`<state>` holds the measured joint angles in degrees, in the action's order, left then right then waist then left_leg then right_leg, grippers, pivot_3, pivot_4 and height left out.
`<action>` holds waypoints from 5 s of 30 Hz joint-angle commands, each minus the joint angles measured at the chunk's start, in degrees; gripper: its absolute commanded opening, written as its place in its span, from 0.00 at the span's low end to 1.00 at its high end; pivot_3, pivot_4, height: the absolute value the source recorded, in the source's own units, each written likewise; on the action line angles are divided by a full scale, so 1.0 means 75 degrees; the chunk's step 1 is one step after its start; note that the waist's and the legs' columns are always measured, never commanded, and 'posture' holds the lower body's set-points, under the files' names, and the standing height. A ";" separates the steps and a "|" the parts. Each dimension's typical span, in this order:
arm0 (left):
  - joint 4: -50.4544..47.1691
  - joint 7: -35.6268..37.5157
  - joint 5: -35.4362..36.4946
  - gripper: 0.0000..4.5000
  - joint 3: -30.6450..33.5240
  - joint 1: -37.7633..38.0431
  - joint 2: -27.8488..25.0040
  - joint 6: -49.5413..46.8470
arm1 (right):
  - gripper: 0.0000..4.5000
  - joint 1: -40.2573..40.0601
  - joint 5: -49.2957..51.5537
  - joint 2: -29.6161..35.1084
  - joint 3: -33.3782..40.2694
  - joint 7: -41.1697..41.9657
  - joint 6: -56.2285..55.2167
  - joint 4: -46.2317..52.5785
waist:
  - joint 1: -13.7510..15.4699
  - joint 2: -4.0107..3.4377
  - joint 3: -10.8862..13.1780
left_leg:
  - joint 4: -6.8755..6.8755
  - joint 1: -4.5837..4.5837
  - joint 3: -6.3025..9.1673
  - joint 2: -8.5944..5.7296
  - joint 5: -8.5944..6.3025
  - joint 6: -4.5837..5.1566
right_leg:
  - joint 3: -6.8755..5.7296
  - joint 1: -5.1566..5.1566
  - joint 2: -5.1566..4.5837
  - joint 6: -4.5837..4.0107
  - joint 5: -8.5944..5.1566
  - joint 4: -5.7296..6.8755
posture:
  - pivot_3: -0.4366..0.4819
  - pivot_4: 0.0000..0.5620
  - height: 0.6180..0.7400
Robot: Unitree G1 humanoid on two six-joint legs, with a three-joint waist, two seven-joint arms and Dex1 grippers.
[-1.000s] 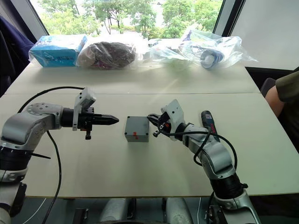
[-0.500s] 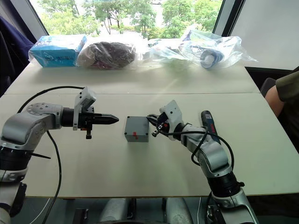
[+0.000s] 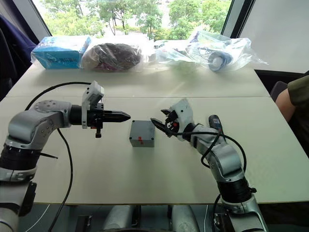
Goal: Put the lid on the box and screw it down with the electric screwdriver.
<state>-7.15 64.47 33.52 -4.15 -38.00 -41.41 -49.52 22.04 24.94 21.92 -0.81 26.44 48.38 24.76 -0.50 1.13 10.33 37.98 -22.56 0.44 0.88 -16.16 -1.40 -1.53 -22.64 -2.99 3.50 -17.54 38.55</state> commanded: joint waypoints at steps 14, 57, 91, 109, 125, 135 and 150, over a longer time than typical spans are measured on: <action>0.0353 0.2596 -0.1485 0.00 -0.2065 -0.1500 0.0308 0.3000 | 1.00 -0.0608 0.5029 0.5948 0.3336 -0.0550 0.5882 -0.0231 | -0.0058 -0.0027 0.0017 | -0.0009 0.0006 -0.0017 -0.0009 -0.0012 0.0021 | 0.0003 0.0013 -0.0025 -0.0002 0.0000 -0.0028 | 0.48 0.27 1.00; 0.0725 0.0839 -0.0901 0.00 -0.0589 -0.0920 0.0692 0.1714 | 0.40 0.4567 0.4407 0.3718 0.1985 -0.3648 0.4443 -0.3577 | -0.0092 -0.0091 0.0057 | 0.0020 -0.0116 -0.0061 0.0010 0.0009 0.0024 | 0.0079 -0.0129 0.0037 0.0042 0.0061 -0.0037 | 0.48 0.27 1.00; 0.0263 -0.0342 -0.2245 0.00 -0.1488 0.0966 0.0461 0.2079 | 0.40 0.0405 0.0300 -0.1376 -0.0653 -0.1614 -0.3668 -0.0281 | -0.0037 -0.0080 0.0042 | 0.0044 -0.0192 -0.0098 -0.0029 0.0054 0.0030 | 0.0150 -0.0204 0.0007 0.0111 0.0123 -0.0023 | 0.48 0.27 1.00; 0.0443 -0.0365 -0.2166 0.00 -0.1372 0.0940 0.0604 0.1950 | 0.40 0.0307 -0.0314 -0.2071 -0.0657 -0.1398 -0.4055 -0.0661 | -0.0037 -0.0080 0.0042 | 0.0040 -0.0104 -0.0099 -0.0025 0.0052 0.0032 | 0.0152 -0.0117 0.0010 0.0110 0.0123 -0.0026 | 0.48 0.27 1.00; 0.0487 -0.0413 -0.2220 0.00 -0.1373 0.0891 0.0617 0.1942 | 0.40 -0.0143 -0.0952 -0.2217 -0.0814 -0.1110 -0.4735 -0.1569 | -0.0038 -0.0078 0.0040 | 0.0040 -0.0086 -0.0099 -0.0024 0.0052 0.0032 | 0.0152 -0.0100 0.0010 0.0110 0.0123 -0.0025 | 0.48 0.27 1.00; 0.0458 -0.0427 -0.2296 0.00 -0.1458 0.0952 0.0631 0.1915 | 0.40 -0.0949 -0.1375 -0.2066 -0.0889 -0.1327 -0.4708 -0.1584 | -0.0029 -0.0074 -0.0060 | 0.0029 -0.0019 -0.0099 -0.0024 0.0050 0.0035 | 0.0152 -0.0029 0.0009 0.0108 0.0121 -0.0040 | 0.48 0.27 1.00; 0.0865 -0.0382 -0.2476 0.00 -0.1522 0.0841 0.0774 0.2104 | 0.40 -0.1184 -0.1938 -0.2049 -0.1252 -0.1193 -0.4869 -0.2622 | -0.0033 -0.0051 -0.0198 | 0.0015 0.0064 -0.0097 -0.0022 0.0044 0.0042 | 0.0153 0.0052 0.0010 0.0103 0.0118 -0.0057 | 0.48 0.27 1.00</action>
<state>-1.76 61.80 16.68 -14.08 -32.21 -35.43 -33.28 16.50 12.03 6.01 -9.71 17.76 8.50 11.23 -0.74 0.74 8.84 38.08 -22.08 -0.29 0.73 -15.83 -1.08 -0.39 -22.25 -2.92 4.27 -16.66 38.11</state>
